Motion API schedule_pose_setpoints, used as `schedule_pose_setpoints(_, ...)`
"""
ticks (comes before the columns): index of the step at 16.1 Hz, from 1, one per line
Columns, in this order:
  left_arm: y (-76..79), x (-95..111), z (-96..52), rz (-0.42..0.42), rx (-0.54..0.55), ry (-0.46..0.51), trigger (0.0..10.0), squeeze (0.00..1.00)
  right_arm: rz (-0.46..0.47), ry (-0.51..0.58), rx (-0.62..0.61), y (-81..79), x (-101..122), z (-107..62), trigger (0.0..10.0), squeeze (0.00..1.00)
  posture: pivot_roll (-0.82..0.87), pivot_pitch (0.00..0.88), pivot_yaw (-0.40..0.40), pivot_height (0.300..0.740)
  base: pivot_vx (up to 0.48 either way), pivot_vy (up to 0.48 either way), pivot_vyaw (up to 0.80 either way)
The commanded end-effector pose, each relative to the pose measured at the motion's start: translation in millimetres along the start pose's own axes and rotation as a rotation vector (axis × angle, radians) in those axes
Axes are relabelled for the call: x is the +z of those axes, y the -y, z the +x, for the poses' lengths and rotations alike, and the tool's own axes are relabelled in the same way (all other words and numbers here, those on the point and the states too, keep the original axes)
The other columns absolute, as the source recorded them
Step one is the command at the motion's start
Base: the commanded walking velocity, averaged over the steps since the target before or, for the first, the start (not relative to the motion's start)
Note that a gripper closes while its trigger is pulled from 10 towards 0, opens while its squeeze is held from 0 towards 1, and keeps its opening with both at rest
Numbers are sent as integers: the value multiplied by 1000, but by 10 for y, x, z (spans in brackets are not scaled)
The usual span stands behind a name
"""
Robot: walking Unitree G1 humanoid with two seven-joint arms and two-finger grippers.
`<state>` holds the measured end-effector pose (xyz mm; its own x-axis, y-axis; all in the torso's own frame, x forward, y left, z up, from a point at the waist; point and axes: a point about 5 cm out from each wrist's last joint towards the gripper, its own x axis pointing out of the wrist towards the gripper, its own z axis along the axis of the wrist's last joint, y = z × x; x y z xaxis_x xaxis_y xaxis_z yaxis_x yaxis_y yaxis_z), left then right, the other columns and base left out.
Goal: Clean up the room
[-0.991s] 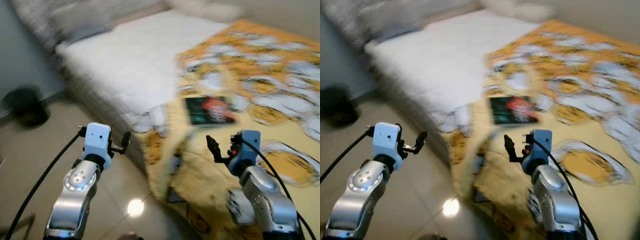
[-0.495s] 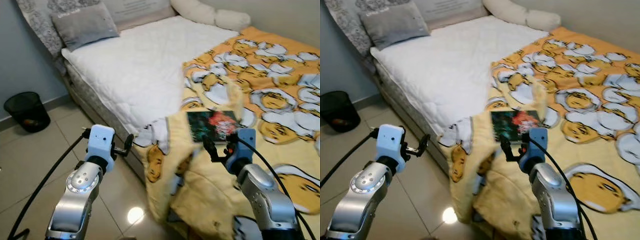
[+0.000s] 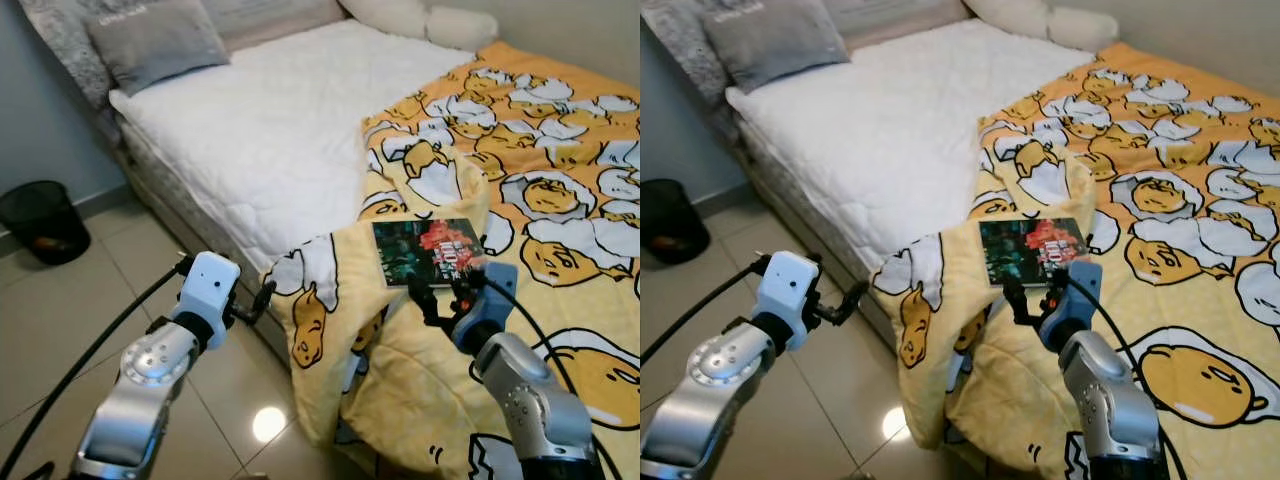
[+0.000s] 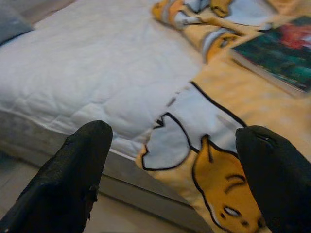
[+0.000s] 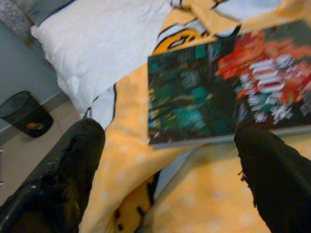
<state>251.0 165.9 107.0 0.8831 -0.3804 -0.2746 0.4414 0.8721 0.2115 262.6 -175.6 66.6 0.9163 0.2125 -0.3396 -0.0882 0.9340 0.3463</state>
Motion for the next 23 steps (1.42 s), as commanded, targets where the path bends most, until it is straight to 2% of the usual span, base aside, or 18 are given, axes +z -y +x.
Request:
schedule_pose_setpoints(1,44,7,25,25,-122,-17,10000,576,46,6,1,26,15,66,10000,1000,6,0,32,740,0,0,0)
schedule_pose_setpoints(4,118,35,20,71,-365,-35,10000,573,244,-42,-93,122,-46,328,10000,1000,11,0,42,740,0,0,0)
schedule_pose_setpoints(6,139,67,5,120,-493,-56,10000,576,427,-53,-133,157,-33,528,10000,1000,20,0,43,740,0,0,0)
schedule_pose_setpoints(7,138,71,-3,126,-507,-59,10000,576,439,-55,-138,162,-30,545,10000,1000,24,0,46,740,0,0,0)
schedule_pose_setpoints(9,133,65,-22,147,-550,-77,10000,573,527,-44,-157,192,13,619,10000,1000,33,0,49,740,0,0,0)
schedule_pose_setpoints(11,131,59,-65,153,-584,-88,10000,573,650,-18,-189,243,69,698,10000,1000,46,0,56,740,0,0,0)
schedule_pose_setpoints(12,132,61,-74,153,-588,-88,10000,573,666,-12,-188,245,75,706,10000,1000,50,0,57,740,0,0,0)
schedule_pose_setpoints(13,143,71,-98,154,-594,-87,10000,576,734,12,-183,249,104,722,10000,1000,70,0,58,740,0,0,0)
schedule_pose_setpoints(14,155,81,-111,152,-602,-88,10000,576,765,16,-195,252,111,733,10000,1000,79,0,58,740,0,0,0)
schedule_pose_setpoints(16,178,100,-141,161,-627,-94,10000,573,743,-17,-229,257,57,736,10000,1000,101,0,51,740,0,0,0)
schedule_pose_setpoints(19,196,138,-205,162,-641,-93,10000,576,754,-11,-250,281,42,734,10000,1000,118,10,45,740,0,0,0)
schedule_pose_setpoints(22,209,170,-249,163,-650,-103,10000,576,809,37,-264,289,83,746,10000,1000,152,57,47,740,0,0,0)
schedule_pose_setpoints(23,221,201,-290,165,-658,-103,10000,576,827,66,-280,295,109,752,10000,1000,183,115,55,740,0,0,0)
